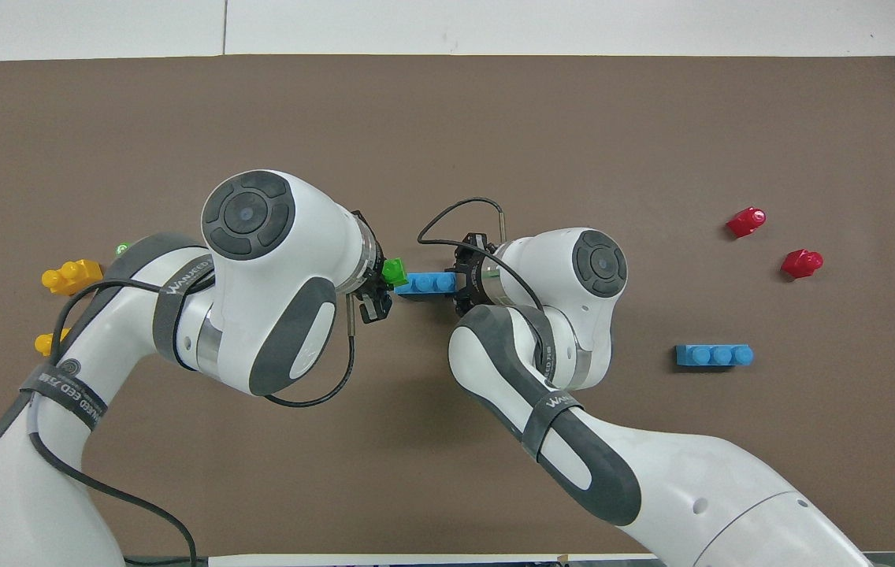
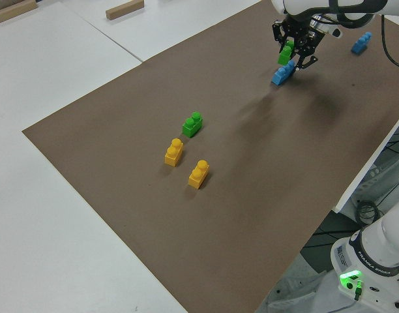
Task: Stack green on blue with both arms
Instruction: 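Carry the green brick with the left gripper onto the held blue brick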
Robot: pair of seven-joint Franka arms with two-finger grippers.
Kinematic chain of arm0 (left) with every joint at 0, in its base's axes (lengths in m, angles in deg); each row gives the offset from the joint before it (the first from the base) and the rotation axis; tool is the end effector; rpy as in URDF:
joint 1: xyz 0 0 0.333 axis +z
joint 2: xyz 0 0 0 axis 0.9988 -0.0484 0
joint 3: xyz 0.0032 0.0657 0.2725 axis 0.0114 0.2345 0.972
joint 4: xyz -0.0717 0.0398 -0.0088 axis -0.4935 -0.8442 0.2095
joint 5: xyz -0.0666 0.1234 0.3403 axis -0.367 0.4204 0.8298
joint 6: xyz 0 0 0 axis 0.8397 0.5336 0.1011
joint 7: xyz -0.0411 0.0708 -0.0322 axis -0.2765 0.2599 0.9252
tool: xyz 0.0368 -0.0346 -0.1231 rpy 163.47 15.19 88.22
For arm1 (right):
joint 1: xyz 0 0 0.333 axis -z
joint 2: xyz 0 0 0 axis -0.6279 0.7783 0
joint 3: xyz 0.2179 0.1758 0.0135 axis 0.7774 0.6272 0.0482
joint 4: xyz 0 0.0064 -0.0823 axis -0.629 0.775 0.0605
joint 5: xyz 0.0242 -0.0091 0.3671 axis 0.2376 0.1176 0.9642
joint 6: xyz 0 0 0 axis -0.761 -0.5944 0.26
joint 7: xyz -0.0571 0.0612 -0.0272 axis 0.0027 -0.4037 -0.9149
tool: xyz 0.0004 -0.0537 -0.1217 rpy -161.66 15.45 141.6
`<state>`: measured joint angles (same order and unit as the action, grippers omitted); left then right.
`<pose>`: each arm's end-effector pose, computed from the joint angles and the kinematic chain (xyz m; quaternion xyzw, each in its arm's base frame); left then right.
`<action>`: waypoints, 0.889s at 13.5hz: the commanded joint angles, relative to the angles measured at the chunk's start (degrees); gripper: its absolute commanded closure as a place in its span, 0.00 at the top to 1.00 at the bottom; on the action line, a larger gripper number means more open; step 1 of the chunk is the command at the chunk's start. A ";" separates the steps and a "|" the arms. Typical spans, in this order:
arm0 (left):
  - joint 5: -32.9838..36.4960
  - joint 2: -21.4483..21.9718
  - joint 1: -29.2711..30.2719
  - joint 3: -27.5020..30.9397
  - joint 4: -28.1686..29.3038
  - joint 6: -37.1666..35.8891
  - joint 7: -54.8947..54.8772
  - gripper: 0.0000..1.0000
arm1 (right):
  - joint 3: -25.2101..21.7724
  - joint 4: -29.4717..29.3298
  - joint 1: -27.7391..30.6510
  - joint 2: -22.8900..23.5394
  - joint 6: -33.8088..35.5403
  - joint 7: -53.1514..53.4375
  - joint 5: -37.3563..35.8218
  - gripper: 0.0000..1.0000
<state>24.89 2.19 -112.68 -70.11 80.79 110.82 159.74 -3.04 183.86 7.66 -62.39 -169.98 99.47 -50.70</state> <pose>0.4954 -0.3222 0.3730 0.6377 0.7660 -0.0611 0.0532 0.5227 0.3188 0.2366 -0.6935 0.6862 0.1262 0.1798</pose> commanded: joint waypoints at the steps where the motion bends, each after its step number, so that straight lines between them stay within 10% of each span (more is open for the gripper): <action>1: 1.25 -4.49 -2.84 0.75 -3.39 -0.13 3.25 0.00 | -0.17 1.94 -0.14 0.20 -2.03 -2.44 1.92 0.00; 12: 5.91 -8.38 -4.07 0.75 -5.53 -1.45 5.36 0.00 | -0.17 2.37 0.30 0.11 -1.85 -2.53 2.80 0.00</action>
<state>29.44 -5.96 -116.63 -69.46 75.10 109.78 164.64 -3.08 183.97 7.71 -62.40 -170.01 99.47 -49.77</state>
